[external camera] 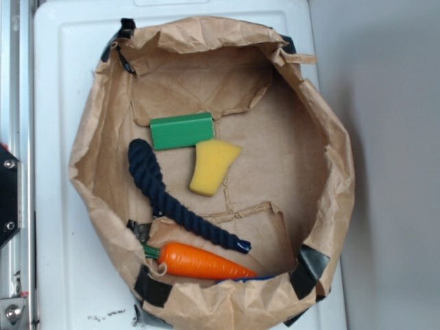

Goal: Grab the green block.

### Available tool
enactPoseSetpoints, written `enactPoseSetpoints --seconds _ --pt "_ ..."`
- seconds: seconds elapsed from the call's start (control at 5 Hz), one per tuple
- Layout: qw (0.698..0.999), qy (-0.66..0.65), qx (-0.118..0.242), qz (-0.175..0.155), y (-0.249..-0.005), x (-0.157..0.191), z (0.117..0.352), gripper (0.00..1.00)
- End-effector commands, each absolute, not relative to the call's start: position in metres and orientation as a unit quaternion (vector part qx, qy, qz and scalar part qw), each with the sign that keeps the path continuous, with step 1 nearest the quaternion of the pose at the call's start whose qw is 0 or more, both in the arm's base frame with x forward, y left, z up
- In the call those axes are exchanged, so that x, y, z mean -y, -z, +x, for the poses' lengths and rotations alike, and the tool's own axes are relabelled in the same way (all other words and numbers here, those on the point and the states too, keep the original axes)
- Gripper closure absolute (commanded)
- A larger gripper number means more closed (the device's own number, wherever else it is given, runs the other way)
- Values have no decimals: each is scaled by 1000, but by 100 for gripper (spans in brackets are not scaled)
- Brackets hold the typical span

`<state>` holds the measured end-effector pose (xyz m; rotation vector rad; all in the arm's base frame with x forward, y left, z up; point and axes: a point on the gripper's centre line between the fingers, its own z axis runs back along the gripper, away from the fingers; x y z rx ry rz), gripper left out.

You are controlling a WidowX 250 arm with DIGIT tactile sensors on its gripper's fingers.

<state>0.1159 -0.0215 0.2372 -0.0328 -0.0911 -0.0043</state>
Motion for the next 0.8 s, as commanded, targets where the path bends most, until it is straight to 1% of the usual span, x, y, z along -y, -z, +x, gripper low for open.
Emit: enactPoseSetpoints --seconds 0.0,0.2,0.4,0.6 --pt "999 2 46 -16 -237 22 116 0" --pt "999 15 45 -25 -241 22 84 0" --pt "999 22 28 -32 -238 14 83 0" --pt "998 28 32 -38 -237 5 91 0"
